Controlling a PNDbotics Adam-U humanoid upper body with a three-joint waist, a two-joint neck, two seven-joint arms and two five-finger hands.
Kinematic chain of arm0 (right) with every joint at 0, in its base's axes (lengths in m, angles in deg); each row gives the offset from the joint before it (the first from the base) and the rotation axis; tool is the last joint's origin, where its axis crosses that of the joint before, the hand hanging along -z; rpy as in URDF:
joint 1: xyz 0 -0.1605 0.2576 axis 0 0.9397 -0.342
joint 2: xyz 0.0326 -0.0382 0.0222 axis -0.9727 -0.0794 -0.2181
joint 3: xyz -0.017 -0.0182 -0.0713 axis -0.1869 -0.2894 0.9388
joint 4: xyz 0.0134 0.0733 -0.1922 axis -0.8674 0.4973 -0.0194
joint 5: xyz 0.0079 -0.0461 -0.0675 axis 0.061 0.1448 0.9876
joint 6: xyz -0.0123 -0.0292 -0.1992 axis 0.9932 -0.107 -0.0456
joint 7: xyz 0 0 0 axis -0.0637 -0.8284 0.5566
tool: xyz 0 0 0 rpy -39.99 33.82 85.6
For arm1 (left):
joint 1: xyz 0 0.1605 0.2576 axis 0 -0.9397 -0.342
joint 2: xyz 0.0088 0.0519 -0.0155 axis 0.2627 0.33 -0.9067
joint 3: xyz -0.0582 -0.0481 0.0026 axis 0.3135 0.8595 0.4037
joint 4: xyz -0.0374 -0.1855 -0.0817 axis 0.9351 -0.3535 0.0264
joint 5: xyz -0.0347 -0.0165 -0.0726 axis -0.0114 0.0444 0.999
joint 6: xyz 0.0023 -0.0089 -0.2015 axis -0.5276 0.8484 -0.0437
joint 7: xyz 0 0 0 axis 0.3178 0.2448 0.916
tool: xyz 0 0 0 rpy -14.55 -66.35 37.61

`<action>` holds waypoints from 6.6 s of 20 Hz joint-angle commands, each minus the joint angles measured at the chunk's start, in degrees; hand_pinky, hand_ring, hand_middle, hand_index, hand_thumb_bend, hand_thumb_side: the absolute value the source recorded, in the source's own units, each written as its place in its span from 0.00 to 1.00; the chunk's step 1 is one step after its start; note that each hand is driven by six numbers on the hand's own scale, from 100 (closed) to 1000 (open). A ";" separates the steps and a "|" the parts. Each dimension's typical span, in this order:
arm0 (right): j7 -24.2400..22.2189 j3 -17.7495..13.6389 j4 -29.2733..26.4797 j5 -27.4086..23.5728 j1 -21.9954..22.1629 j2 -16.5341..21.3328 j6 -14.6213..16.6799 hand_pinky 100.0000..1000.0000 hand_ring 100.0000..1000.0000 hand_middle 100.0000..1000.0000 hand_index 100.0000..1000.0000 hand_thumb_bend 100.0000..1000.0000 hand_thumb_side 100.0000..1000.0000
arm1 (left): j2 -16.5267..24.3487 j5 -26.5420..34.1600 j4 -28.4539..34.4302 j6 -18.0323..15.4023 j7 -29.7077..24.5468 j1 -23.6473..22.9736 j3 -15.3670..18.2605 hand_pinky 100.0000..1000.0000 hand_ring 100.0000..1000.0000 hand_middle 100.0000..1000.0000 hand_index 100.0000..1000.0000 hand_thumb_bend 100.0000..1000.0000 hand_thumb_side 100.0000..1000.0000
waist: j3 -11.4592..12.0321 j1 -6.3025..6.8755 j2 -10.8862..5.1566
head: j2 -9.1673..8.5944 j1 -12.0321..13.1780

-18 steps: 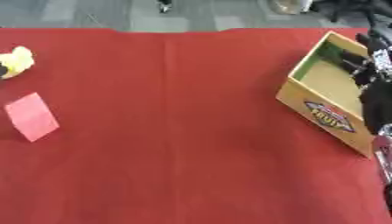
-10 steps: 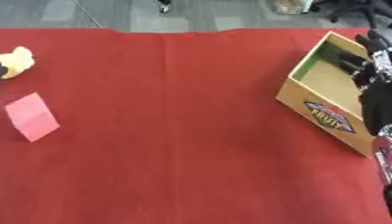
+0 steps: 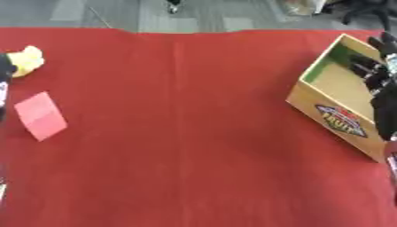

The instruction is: Pick up the objects with one hand, pass them to the other hand, and then place them into the box on the other side of the table.

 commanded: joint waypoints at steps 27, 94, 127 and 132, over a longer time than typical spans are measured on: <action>1.98 -0.32 -2.23 -0.61 -0.07 7.21 -0.97 0.85 0.74 0.89 0.92 0.00 0.49 | 18.05 -0.71 5.95 2.81 0.00 -3.70 1.08 0.93 0.67 0.63 0.76 0.56 0.57 | 0.20 0.68 -2.57 | 0.50 3.97; 0.58 0.92 -2.83 0.82 2.07 8.93 -2.15 0.84 0.74 0.88 0.92 0.00 0.51 | 42.39 -29.37 -27.11 17.93 -46.25 -1.26 0.51 0.77 0.79 0.75 0.75 0.75 0.30 | 0.64 0.83 -3.56 | 0.28 8.53; 0.02 1.33 -2.11 1.33 2.65 7.51 -2.61 0.85 0.73 0.88 0.92 0.00 0.55 | 38.07 -36.36 -32.45 18.75 -43.97 2.53 -1.65 0.76 0.79 0.75 0.75 0.59 0.12 | -0.01 0.41 -3.04 | -0.26 9.16; -0.11 1.33 -2.05 1.33 2.73 7.42 -2.61 0.85 0.73 0.88 0.92 0.00 0.55 | 37.61 -35.86 -32.92 18.41 -43.81 2.51 -1.85 0.76 0.79 0.74 0.71 0.42 0.05 | -0.07 0.33 -3.05 | -0.40 9.24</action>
